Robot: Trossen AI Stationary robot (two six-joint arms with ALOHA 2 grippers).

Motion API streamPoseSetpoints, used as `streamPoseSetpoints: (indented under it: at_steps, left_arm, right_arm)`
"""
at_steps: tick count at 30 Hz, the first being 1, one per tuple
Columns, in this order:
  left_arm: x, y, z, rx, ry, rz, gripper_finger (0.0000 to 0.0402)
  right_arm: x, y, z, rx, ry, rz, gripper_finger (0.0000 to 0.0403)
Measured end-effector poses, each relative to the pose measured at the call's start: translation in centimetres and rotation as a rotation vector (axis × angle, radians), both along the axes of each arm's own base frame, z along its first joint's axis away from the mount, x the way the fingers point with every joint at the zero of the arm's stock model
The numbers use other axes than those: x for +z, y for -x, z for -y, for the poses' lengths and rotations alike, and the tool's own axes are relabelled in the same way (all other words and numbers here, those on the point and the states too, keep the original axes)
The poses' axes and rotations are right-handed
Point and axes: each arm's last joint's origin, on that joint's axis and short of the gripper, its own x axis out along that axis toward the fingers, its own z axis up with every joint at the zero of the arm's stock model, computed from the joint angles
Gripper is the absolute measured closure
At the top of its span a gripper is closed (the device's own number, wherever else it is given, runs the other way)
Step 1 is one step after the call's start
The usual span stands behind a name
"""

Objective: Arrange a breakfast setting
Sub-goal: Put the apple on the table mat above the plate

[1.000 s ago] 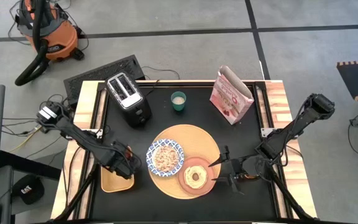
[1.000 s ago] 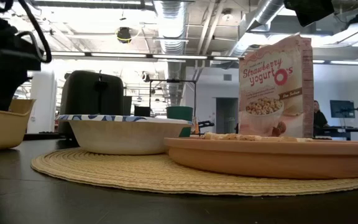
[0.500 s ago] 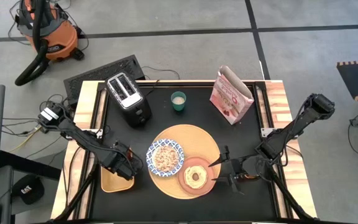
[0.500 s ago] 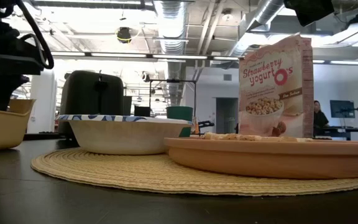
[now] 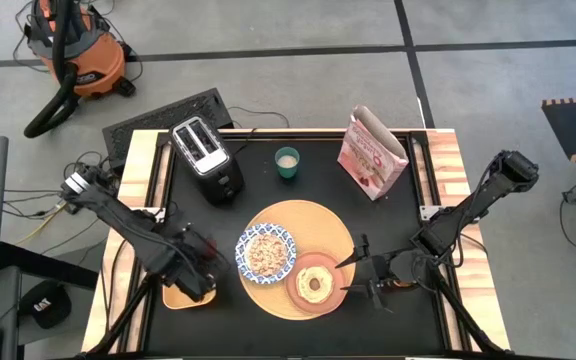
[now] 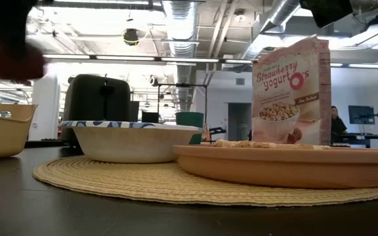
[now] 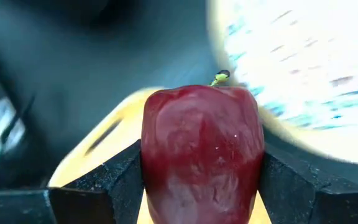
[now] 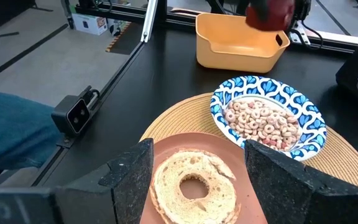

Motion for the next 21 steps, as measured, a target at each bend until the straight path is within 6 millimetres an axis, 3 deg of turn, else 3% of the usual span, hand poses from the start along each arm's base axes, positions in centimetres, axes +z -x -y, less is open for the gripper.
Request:
streamPoseSetpoints:
  at_steps: [4,10,21]
  left_arm:
    - [2.1,-1.5,1.0,-0.182,-0.109,0.219,0.016]
    - [3.0,-4.9,1.9,-0.438,-0.247,0.451,0.016]
    - [0.1,-9.3,-0.3,-0.683,-0.302,0.678,0.0159]
  right_arm:
    - [0.0,-0.2,0.2,-0.014,-0.014,0.001,0.0124]
    - [0.1,-0.7,0.9,-0.079,-0.084,-0.01,0.0124]
    - [0.5,-2.2,2.3,-0.144,-0.146,0.054,0.0063]
